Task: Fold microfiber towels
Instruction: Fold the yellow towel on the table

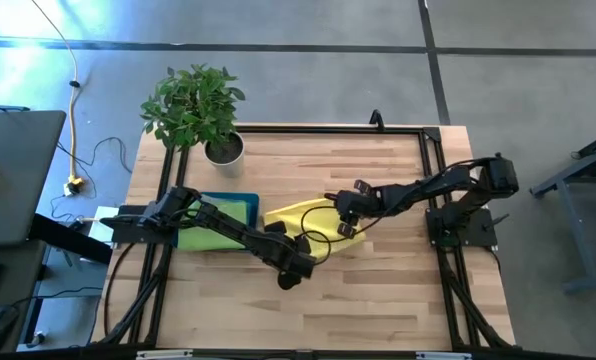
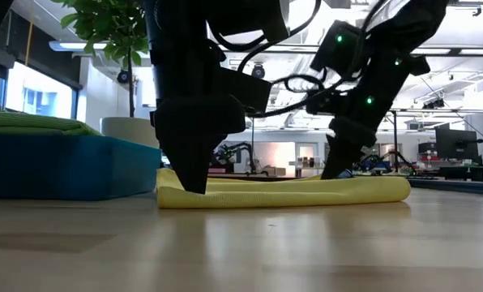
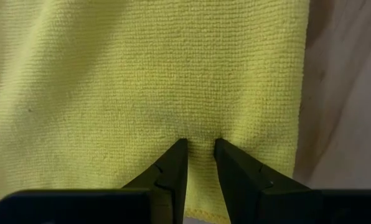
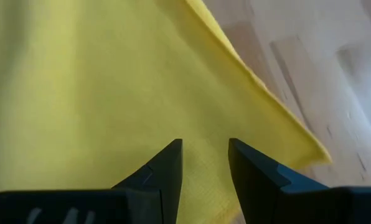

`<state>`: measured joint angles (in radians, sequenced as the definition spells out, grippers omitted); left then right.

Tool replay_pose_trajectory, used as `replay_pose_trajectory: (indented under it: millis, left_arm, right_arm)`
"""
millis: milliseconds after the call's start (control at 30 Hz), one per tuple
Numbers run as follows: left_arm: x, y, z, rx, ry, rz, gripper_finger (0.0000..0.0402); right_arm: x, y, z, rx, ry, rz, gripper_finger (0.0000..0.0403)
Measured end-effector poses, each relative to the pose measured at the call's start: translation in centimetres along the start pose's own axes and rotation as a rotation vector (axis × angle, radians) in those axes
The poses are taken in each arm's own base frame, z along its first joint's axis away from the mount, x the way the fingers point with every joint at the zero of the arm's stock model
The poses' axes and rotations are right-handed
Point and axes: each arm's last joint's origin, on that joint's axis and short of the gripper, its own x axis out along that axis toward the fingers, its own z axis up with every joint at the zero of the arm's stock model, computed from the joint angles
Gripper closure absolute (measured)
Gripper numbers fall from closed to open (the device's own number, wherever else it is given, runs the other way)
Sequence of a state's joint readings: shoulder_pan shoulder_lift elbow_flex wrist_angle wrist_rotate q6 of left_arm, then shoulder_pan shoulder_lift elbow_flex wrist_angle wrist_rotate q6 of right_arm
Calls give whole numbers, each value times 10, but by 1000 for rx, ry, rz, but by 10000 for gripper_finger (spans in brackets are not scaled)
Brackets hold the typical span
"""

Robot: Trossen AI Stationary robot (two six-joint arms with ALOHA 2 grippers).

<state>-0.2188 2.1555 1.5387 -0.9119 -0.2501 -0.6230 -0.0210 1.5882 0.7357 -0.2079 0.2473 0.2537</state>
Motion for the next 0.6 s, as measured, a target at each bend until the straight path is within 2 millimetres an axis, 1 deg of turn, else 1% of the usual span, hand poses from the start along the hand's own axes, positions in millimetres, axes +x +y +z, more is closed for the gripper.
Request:
replay_pose_trajectory:
  millis: [233, 433, 533, 600]
  left_arm:
    - [-2, -4, -3, 9, 10, -20, 326]
    - [-4, -9, -6, 21, 25, -49, 326]
    - [-4, -10, -7, 24, 26, -51, 326]
    - [-4, -10, -7, 24, 17, -40, 326]
  right_arm:
    - [16, -12, -2, 0, 49, -18, 281]
    - [18, -29, 1, -40, 35, -184, 281]
    - [19, -36, 1, -32, 41, -207, 281]
    - [16, -37, 3, -24, 38, -189, 281]
